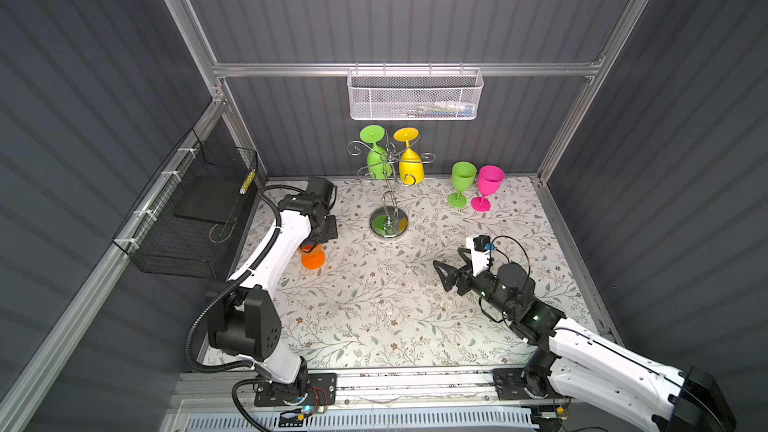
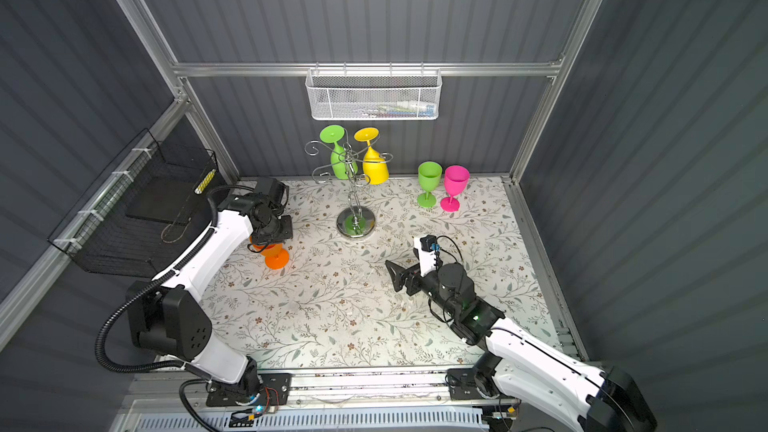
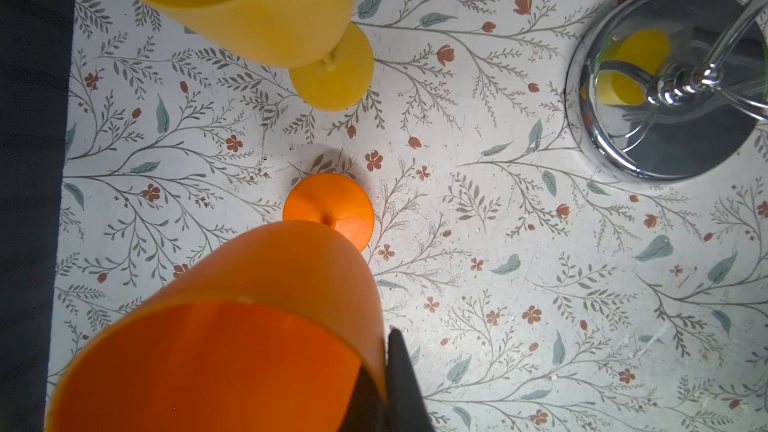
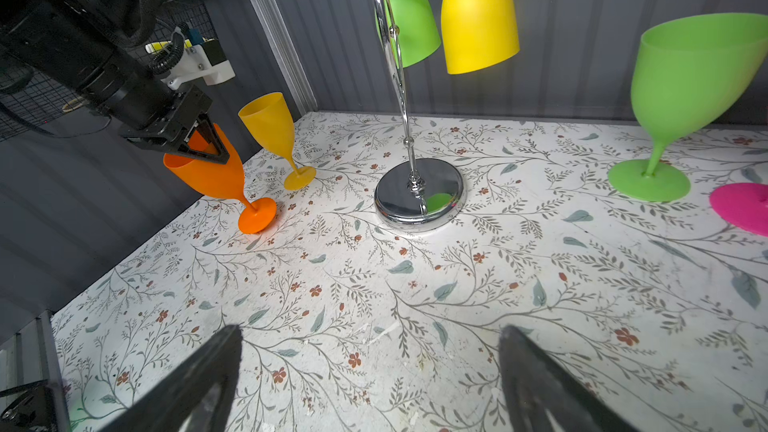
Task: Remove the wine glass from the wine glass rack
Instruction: 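Lower the orange glass upright beside the yellow glass and open the left gripper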
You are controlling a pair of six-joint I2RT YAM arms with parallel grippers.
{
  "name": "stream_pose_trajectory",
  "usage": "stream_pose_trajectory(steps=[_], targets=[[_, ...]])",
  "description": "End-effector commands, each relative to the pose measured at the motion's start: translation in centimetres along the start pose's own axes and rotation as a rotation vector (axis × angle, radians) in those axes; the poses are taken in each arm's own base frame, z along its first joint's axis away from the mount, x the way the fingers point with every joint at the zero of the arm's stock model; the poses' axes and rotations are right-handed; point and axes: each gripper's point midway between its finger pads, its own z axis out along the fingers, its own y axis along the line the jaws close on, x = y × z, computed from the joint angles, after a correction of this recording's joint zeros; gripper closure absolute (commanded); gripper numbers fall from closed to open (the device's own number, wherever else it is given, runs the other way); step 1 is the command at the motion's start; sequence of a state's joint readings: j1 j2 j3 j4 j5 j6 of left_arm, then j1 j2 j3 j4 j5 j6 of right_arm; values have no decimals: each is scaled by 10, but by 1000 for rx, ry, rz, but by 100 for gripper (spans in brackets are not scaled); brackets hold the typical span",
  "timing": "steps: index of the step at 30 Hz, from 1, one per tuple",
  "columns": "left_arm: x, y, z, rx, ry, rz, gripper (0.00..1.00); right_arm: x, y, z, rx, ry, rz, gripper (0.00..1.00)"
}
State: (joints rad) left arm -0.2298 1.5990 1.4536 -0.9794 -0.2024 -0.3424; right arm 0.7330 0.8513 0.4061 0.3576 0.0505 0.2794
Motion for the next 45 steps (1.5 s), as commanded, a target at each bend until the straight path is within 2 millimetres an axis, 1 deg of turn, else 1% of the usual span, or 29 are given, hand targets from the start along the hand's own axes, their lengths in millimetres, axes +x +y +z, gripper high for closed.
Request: stream_pose_trajectory(steps=[1,6,12,19,24,27,30,36,39,41,45], targets=[[-11,0,1,32,-4,10,100,-4,0,0,0,-25,-15,4],[-15,3,10,19,14,14,100,-4,1,1,-1,-27,-18,4],[-13,3,17,18,20,11,99,-2,0,3,2,-21,-18,3],[-14,8,15,-3,14,14,83,-2,-1,3,9,-21,-18,3],[-16,10,10,-12,5,13,64,-1,-1,3,11,-21,-18,2],[-21,11,0,-12,-19,6,51,-1,-1,3,9,-20,-19,2],[-26,13,-13,-6,-51,-1,40,-2,-1,4,9,-20,-17,2],[-35,10,-50,51,-139,-23,26,-4,0,3,12,-13,-15,2],[-38,4,-67,96,-188,-27,21,-12,1,3,14,-15,-7,2],[-39,-2,-78,110,-217,-13,16,-18,3,4,18,-12,7,2],[-44,-16,-103,136,-287,16,12,-41,8,9,24,-8,57,2]])
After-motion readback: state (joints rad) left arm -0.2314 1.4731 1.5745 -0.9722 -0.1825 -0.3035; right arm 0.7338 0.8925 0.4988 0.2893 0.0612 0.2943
